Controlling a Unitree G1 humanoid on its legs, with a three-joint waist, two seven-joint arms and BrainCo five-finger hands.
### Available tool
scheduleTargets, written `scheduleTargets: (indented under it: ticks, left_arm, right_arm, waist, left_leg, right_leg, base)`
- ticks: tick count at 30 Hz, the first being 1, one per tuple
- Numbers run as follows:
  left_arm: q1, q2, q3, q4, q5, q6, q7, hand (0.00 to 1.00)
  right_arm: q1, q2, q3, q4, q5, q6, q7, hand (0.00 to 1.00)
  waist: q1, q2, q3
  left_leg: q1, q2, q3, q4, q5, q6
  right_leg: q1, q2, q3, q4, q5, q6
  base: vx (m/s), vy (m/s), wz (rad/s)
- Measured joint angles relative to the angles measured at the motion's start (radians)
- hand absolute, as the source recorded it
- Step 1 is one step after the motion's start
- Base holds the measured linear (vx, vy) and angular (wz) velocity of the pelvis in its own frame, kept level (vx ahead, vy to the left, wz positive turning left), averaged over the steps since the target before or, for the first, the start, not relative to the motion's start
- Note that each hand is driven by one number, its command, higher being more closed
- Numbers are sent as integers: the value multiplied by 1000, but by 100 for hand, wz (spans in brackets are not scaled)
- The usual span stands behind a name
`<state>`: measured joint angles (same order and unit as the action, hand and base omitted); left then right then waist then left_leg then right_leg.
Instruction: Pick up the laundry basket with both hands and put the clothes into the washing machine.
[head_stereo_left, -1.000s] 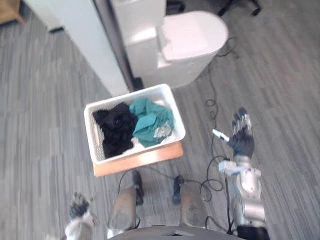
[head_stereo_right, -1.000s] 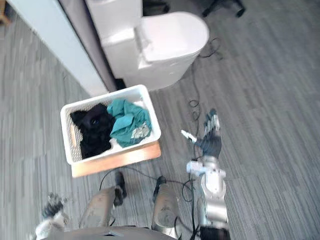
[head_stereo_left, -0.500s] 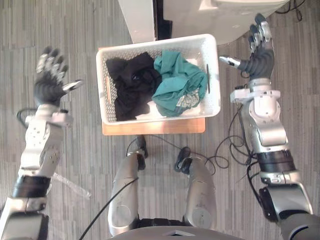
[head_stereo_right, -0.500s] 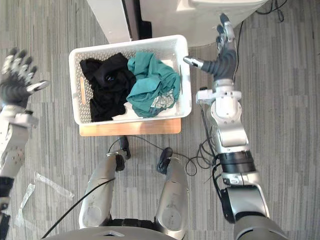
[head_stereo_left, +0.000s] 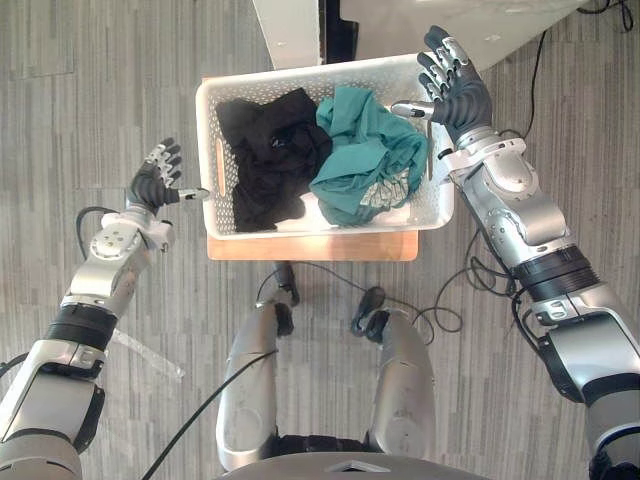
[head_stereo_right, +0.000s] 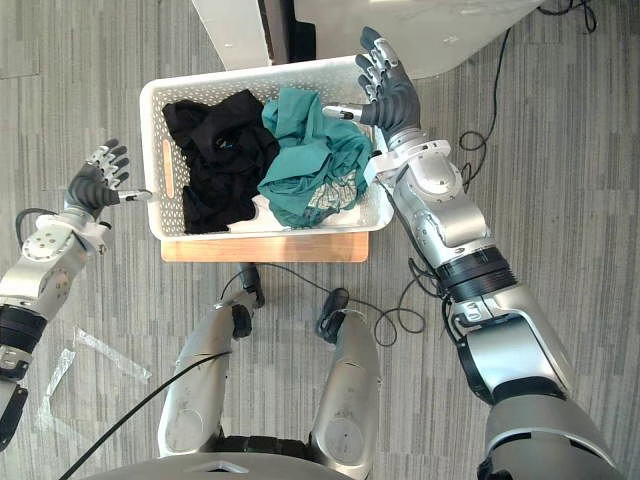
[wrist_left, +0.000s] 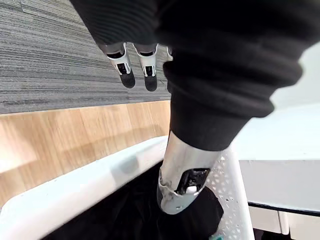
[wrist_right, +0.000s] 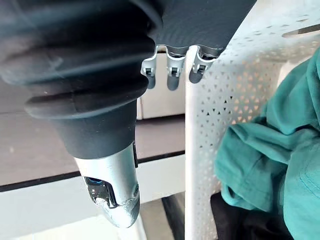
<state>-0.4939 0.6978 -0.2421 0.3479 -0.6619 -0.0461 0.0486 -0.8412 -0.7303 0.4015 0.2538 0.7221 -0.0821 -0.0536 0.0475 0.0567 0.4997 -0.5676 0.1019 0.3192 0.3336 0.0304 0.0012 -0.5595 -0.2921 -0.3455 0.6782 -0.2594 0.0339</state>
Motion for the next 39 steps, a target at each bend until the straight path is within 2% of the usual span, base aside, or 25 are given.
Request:
scheduleTargets:
  ticks: [3,7,12,19,23,25,28,30,32,35,37,39]
  left_arm:
    - [43,0,-18,-80,-3,-17,13,0]
    - [45,3,-100,-95,-55,-18,8,0]
    - [-12,82,-233,-98,-102,-19,11,0]
    - [-25,85,-242,-97,-100,-27,14,0]
    - [-41,62,-225,-50,-96,-42,25,0]
    - [-44,39,-213,-37,-87,-39,34,0]
    - [-46,-18,-149,-17,-79,-41,60,0]
    - [-42,-44,-118,-21,-78,-39,76,0]
    - [-38,-75,-81,-23,-69,-39,85,0]
    - [-30,-130,1,-32,-41,-38,105,0]
    - [-25,-139,12,-49,-34,-36,115,0]
    - [-23,-169,34,-61,-21,-27,119,0]
  right_arm:
    - [-1,-22,52,0,0,-1,2,0]
    - [-2,-35,70,0,-1,0,10,0]
    - [-6,-50,88,1,0,0,8,0]
    - [-6,-70,107,-10,28,-2,7,0]
    - [-3,-90,95,-80,39,-4,7,0]
    - [3,-96,54,-123,39,-16,5,0]
    - [20,-99,-88,-165,36,-52,-38,0]
    - [51,-95,-278,-225,36,-108,-89,0]
    - [56,-87,-360,-257,33,-132,-117,0]
    - [61,-58,-498,-325,17,-201,-179,0]
    - [70,-58,-515,-325,14,-209,-198,0]
    - [99,-54,-518,-322,-64,-188,-214,0]
  waist:
    - [-2,0,0]
    - [5,0,0]
    - [7,1,-1]
    - [5,0,-1]
    - [0,0,-1]
    - [-8,0,-1]
    - [-12,-1,-1]
    - [-14,-1,-1]
    - [-17,-1,-1]
    - [-29,-1,-1]
    - [-35,-1,-1]
    - [-36,-1,-1]
  left_leg:
    - [17,1,24,-40,12,4]
    - [18,9,40,-46,30,15]
    - [18,11,44,-73,49,17]
    - [15,10,68,-95,59,19]
    - [2,18,93,-104,61,21]
    - [-6,22,101,-107,61,21]
    - [-10,27,118,-107,61,22]
    - [-13,27,121,-108,61,22]
    - [-17,29,121,-108,61,22]
    - [-25,33,124,-108,60,23]
    - [-25,33,125,-106,59,26]
    - [-25,33,125,-106,59,27]
  right_leg:
    - [2,0,-3,-13,6,-2]
    - [2,5,-6,-24,16,-2]
    - [-3,17,-8,-53,37,-2]
    - [-28,23,10,-67,50,0]
    - [-55,39,35,-87,71,1]
    - [-64,48,43,-100,84,2]
    - [-76,56,57,-112,98,6]
    - [-81,57,60,-121,101,7]
    - [-82,59,60,-127,105,8]
    - [-83,68,63,-145,123,13]
    - [-83,68,64,-147,125,14]
    - [-85,68,65,-148,125,14]
  base:
    - [-32,-33,1]
    - [-1,-8,1]
    - [24,-10,-3]
    - [38,-14,-8]
    - [46,-20,-19]
    - [49,-5,-22]
    - [46,-8,-15]
    - [33,-16,-5]
    - [0,0,0]
    - [28,-5,-7]
    - [14,-1,-3]
    - [0,0,0]
